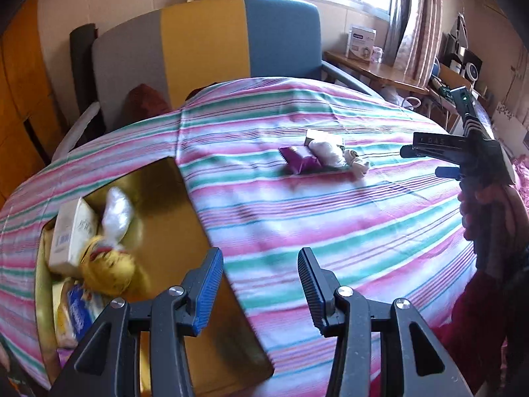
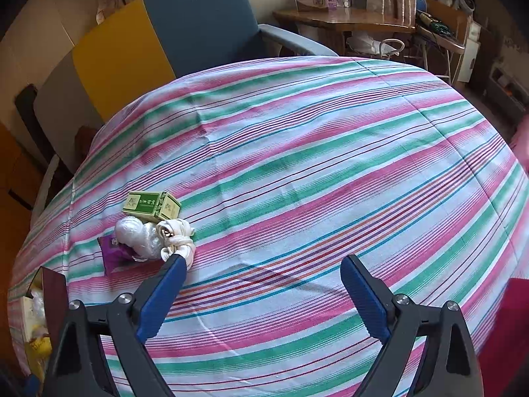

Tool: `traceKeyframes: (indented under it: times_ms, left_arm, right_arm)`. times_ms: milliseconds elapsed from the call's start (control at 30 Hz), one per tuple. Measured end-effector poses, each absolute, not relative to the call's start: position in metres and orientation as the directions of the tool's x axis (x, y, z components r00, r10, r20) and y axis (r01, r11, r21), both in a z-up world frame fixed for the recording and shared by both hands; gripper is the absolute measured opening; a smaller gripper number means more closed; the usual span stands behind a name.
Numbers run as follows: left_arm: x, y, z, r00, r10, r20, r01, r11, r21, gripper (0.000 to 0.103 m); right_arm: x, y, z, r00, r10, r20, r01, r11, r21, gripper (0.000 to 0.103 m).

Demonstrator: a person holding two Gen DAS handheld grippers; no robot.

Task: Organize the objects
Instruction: 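Reach the left gripper toward the purple packet while the right gripper approaches the green box, then grasp the purple snack packet on the cloth with the left gripper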

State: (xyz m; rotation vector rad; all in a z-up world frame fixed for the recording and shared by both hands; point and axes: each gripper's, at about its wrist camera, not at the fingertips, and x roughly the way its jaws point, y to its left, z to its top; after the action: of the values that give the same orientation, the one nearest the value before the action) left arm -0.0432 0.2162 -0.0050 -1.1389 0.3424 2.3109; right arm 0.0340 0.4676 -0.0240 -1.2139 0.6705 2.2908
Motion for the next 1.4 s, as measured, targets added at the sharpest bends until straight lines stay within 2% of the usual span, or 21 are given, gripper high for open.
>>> traceKeyframes:
  times_ms: [233, 267, 333, 433, 500, 533, 567, 733, 1033, 1100, 1133, 1167, 1233, 1400]
  left_arm:
    - [-0.078, 0.252, -0.020, -0.408, 0.390, -0.826, -0.553, -0.825, -0.116, 0.047]
    - [-0.083, 0.260, -0.021, -0.430, 0.371, -0.823, -0.533, -0.840, -0.100, 0.047]
    - [-0.091, 0.281, -0.025, -0.493, 0.314, -0.811, -0.554, -0.832, 0.015, 0.046]
    - [-0.104, 0.309, -0.036, -0.470, 0.292, -0.833, -0.617, -0.784, 0.073, 0.046]
    - [-0.112, 0.329, -0.041, -0.480, 0.288, -0.828, -0.658, -0.743, 0.123, 0.051]
    - [-0.115, 0.338, -0.042, -0.498, 0.287, -0.818, -0.676, -0.720, 0.159, 0.061]
    - [-0.118, 0.346, -0.045, -0.504, 0.287, -0.815, -0.693, -0.697, 0.183, 0.066]
    - [-0.148, 0.377, -0.062, -0.472, 0.250, -0.845, -0.745, -0.625, 0.232, 0.071]
    - [-0.176, 0.404, -0.090, -0.418, 0.232, -0.878, -0.823, -0.506, 0.258, 0.071]
    - [-0.178, 0.406, -0.095, -0.409, 0.228, -0.884, -0.823, -0.511, 0.248, 0.066]
    - [-0.178, 0.404, -0.094, -0.390, 0.251, -0.886, -0.826, -0.520, 0.217, 0.055]
    - [-0.177, 0.401, -0.093, -0.370, 0.270, -0.889, -0.828, -0.530, 0.184, 0.038]
    - [-0.170, 0.395, -0.092, -0.378, 0.273, -0.885, -0.813, -0.555, 0.176, 0.033]
    - [-0.141, 0.369, -0.089, -0.327, 0.308, -0.894, -0.773, -0.631, 0.065, 0.033]
  right_arm:
    - [0.033, 0.466, -0.024, -0.513, 0.149, -0.845, -0.587, -0.779, 0.219, 0.095]
    - [0.033, 0.465, -0.024, -0.515, 0.144, -0.845, -0.584, -0.781, 0.223, 0.095]
    - [0.033, 0.464, -0.024, -0.522, 0.136, -0.842, -0.578, -0.783, 0.231, 0.095]
    - [0.033, 0.464, -0.023, -0.530, 0.120, -0.839, -0.571, -0.782, 0.249, 0.096]
    - [0.033, 0.465, -0.024, -0.532, 0.109, -0.840, -0.566, -0.783, 0.258, 0.096]
    - [0.033, 0.465, -0.023, -0.535, 0.104, -0.839, -0.563, -0.784, 0.262, 0.096]
    - [0.033, 0.465, -0.023, -0.538, 0.098, -0.837, -0.559, -0.785, 0.267, 0.096]
    - [0.033, 0.464, -0.022, -0.550, 0.071, -0.832, -0.544, -0.787, 0.293, 0.097]
    - [0.032, 0.462, -0.024, -0.557, 0.024, -0.830, -0.524, -0.786, 0.329, 0.098]
    - [0.031, 0.463, -0.026, -0.555, 0.022, -0.832, -0.525, -0.784, 0.330, 0.098]
    - [0.032, 0.463, -0.026, -0.554, 0.022, -0.833, -0.527, -0.783, 0.330, 0.098]
    - [0.031, 0.463, -0.026, -0.552, 0.022, -0.833, -0.528, -0.783, 0.329, 0.098]
    - [0.031, 0.463, -0.028, -0.549, 0.022, -0.836, -0.528, -0.784, 0.326, 0.098]
    - [0.030, 0.462, -0.030, -0.538, 0.048, -0.841, -0.535, -0.791, 0.297, 0.098]
